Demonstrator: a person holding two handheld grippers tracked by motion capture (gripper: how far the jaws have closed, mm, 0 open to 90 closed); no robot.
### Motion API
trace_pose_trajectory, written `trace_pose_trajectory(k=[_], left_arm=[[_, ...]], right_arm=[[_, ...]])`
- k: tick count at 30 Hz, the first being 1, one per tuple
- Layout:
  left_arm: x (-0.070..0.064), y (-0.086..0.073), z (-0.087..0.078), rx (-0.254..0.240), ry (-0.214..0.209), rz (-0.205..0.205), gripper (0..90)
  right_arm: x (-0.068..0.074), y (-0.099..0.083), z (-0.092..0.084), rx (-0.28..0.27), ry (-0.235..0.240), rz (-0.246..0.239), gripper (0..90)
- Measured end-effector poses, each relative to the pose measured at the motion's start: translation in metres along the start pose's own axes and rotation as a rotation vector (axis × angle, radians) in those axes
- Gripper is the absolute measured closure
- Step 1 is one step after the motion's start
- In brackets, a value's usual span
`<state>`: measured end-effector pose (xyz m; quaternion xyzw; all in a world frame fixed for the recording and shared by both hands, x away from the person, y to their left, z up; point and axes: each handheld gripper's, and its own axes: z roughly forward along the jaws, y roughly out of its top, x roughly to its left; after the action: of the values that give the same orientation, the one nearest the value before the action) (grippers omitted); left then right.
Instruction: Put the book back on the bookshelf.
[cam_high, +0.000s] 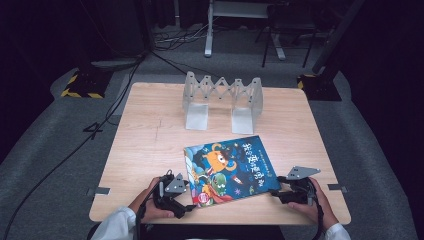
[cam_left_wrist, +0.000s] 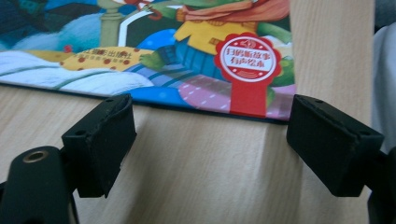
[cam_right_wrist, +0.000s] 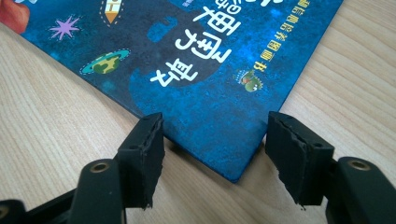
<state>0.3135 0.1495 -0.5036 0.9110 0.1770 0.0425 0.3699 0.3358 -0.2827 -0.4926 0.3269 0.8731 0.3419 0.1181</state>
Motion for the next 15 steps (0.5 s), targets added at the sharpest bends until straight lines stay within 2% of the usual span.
trace_pose_trajectory(k=[1, 2, 3, 4, 5, 6, 8, 10, 11, 15], left_arm=[[-0.003, 0.001, 0.001, -0.001, -0.010, 0.011, 16.1], [-0.006, 0.002, 0.002, 0.017, 0.005, 0.025, 15.8], [-0.006, 0.002, 0.002, 0.017, 0.005, 0.025, 14.6], [-0.012, 0.003, 0.004, 0.023, 0.035, 0.002, 14.6], [-0.013, 0.003, 0.004, 0.024, 0.035, 0.001, 13.1], [-0.012, 0.003, 0.003, 0.028, 0.024, 0.022, 13.5], [-0.013, 0.002, 0.001, 0.032, 0.005, 0.021, 15.5], [-0.014, 0.003, 0.000, 0.040, -0.024, 0.037, 15.7], [-0.016, 0.003, -0.001, 0.042, -0.034, 0.020, 16.9], [-0.013, 0.002, -0.005, 0.043, -0.060, 0.009, 21.2]], right_arm=[[0.000, 0.000, 0.001, -0.004, 0.002, 0.002, 38.2], [0.000, 0.000, 0.001, -0.010, 0.010, 0.001, 39.8], [0.000, 0.000, 0.001, -0.010, 0.010, 0.001, 39.8], [0.001, 0.000, 0.002, -0.016, 0.016, -0.001, 39.0], [0.002, 0.001, 0.002, -0.011, 0.011, -0.005, 38.4], [0.001, 0.002, 0.003, -0.012, 0.012, -0.006, 38.5], [0.001, 0.001, 0.003, -0.019, 0.014, 0.000, 38.5], [0.001, 0.000, 0.003, -0.026, 0.010, 0.000, 38.5], [0.002, -0.001, 0.003, -0.028, 0.008, 0.002, 38.5], [0.003, -0.002, 0.003, -0.036, 0.007, 0.004, 39.1]])
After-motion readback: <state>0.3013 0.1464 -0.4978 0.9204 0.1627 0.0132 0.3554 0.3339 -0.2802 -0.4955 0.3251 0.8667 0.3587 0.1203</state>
